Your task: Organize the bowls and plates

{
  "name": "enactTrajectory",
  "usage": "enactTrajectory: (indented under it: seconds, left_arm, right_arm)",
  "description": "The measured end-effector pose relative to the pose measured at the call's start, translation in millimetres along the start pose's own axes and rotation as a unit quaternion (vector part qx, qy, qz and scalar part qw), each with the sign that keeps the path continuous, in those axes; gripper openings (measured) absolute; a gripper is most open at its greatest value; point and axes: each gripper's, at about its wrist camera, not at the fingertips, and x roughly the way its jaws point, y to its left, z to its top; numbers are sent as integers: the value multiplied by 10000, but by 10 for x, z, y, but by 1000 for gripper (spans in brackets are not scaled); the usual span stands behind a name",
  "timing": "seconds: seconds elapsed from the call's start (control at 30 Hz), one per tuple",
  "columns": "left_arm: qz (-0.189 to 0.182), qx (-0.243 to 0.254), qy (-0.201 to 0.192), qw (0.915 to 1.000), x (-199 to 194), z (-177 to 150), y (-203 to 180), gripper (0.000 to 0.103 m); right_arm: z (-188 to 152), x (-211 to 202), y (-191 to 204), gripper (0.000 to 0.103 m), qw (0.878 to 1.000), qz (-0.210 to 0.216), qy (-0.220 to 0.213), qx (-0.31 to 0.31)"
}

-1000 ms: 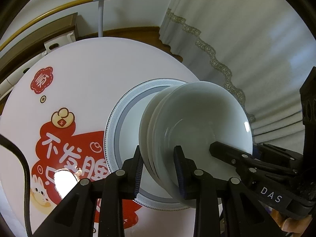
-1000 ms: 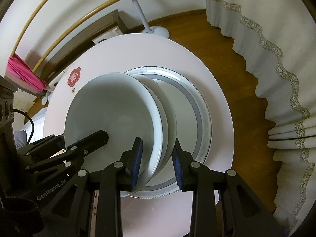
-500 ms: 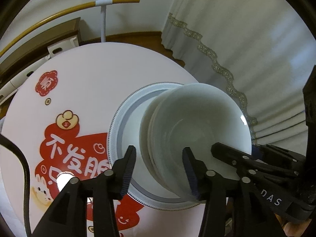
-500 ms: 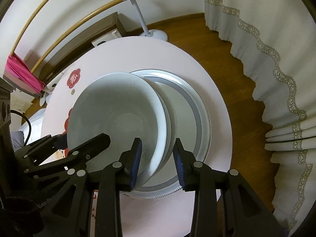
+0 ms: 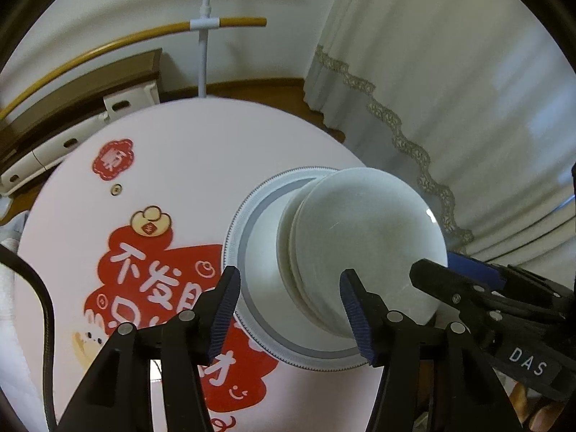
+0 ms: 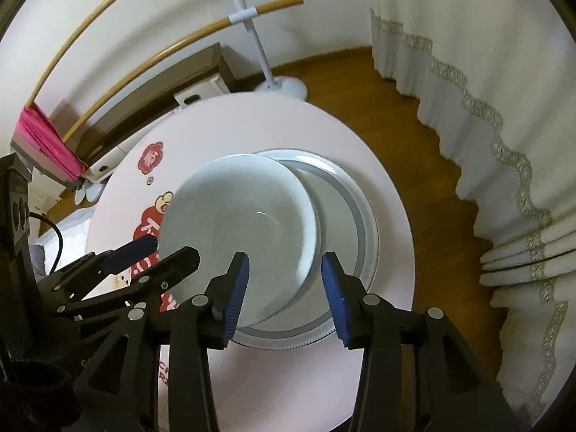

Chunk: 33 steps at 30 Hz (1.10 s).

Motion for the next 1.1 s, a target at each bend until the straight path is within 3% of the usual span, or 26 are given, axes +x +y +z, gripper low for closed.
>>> enactTrajectory:
  seconds: [0.27,0.37,0.5,0.6,0.7,0.87,1.1]
  left_arm:
    - [162,-15,-725,9972,-476,-408,231,60]
    - [298,42,-992,9946,-638,-660,289,62]
    - [547,195,-1530,9865,-903,-1024,312,72]
    - [613,229,-1912,9794,-1100,-1321,326,80]
    - [741,255,-2195,9725,-1255,-1608,336,85]
    - [985,245,-2408,9652,-1430,-2057,363,90]
    - [950,438,-2646,9587,-1617,-2528,281,101]
  right_arm:
    - [-311,-238,158,50,9989,-64,-414,-209]
    - [-426,-327,205,59,9979,-31,-582,-271]
    - [-631,-454,296,63,9952,-73,-920,-335]
    - [-842,-546,387,75,9918,-100,-1211,-397]
    - [-1005,-618,462,76,9890,-78,-1406,-450]
    - [-1273,-703,475,89,9862,-27,-1632,-264]
    - [-1615,-810,470,98,9821,123,-1877,-124]
